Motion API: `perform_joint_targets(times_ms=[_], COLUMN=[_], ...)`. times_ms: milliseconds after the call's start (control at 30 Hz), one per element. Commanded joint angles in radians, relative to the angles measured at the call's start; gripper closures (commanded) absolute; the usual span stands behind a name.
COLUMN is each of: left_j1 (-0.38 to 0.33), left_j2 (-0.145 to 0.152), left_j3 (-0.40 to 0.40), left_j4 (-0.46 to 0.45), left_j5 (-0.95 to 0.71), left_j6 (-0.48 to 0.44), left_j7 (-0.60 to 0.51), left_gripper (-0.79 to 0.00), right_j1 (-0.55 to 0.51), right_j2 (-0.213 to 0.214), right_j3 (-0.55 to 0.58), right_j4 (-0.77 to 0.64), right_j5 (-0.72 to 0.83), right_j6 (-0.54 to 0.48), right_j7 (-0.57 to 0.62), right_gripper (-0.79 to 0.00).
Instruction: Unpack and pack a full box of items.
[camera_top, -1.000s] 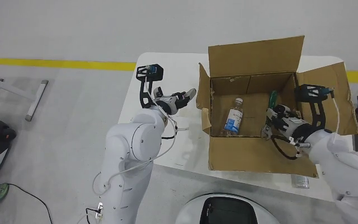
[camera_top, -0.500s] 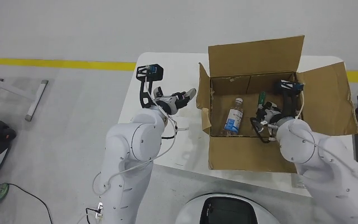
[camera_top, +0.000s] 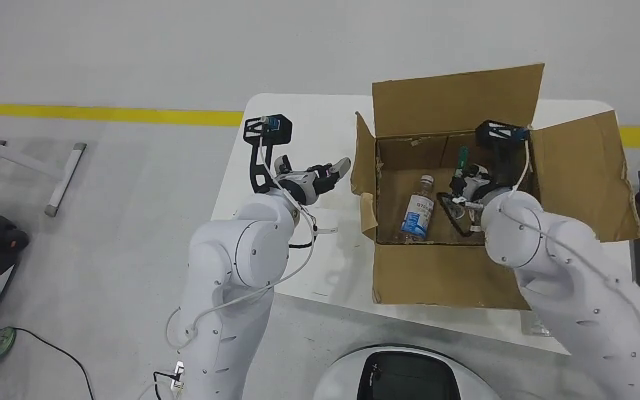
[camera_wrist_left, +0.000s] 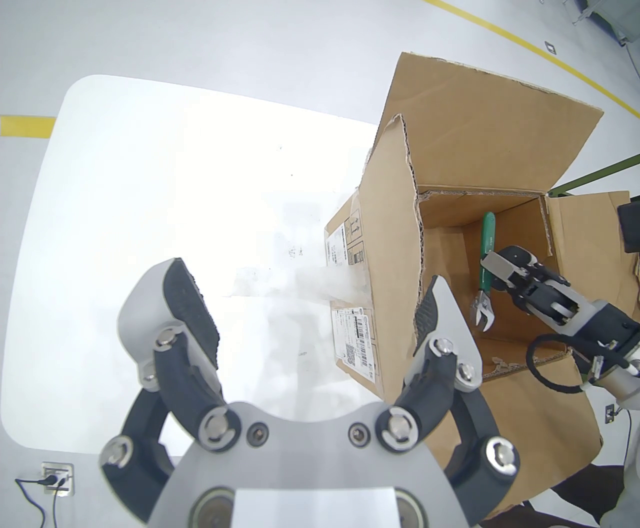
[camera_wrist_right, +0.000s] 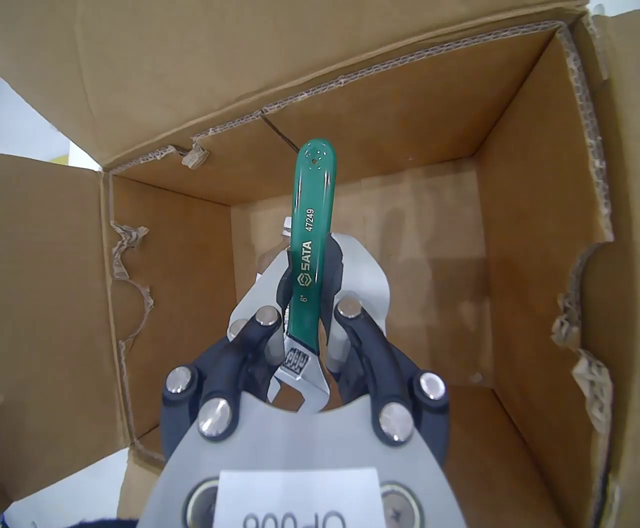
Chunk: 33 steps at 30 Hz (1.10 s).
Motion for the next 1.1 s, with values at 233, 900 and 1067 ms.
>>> perform_joint_targets(times_ms=[233,900,1067], left_j1=[0.000,0.000,0.000], left_j2=[0.000,0.000,0.000], left_j3=[0.000,0.000,0.000], left_j4=[0.000,0.000,0.000], left_j5=[0.000,0.000,0.000], left_j6=[0.000,0.000,0.000], left_j7=[0.000,0.000,0.000], left_gripper=[-0.785,-0.785,-0.785], right_j1=[0.055,-0.075,-0.254], right_j2=[-0.021,-0.013,0.007], right_j3=[-0.076,0.153,0.387], right_j4=[0.147,-0.152,-0.352], right_j5=[-0.055,-0.059,-0.095], right_j6=[-0.026,-0.158,-0.238], right_j7=[0.027,0.159,0.239], right_gripper=[-0.105,-0.305,0.000])
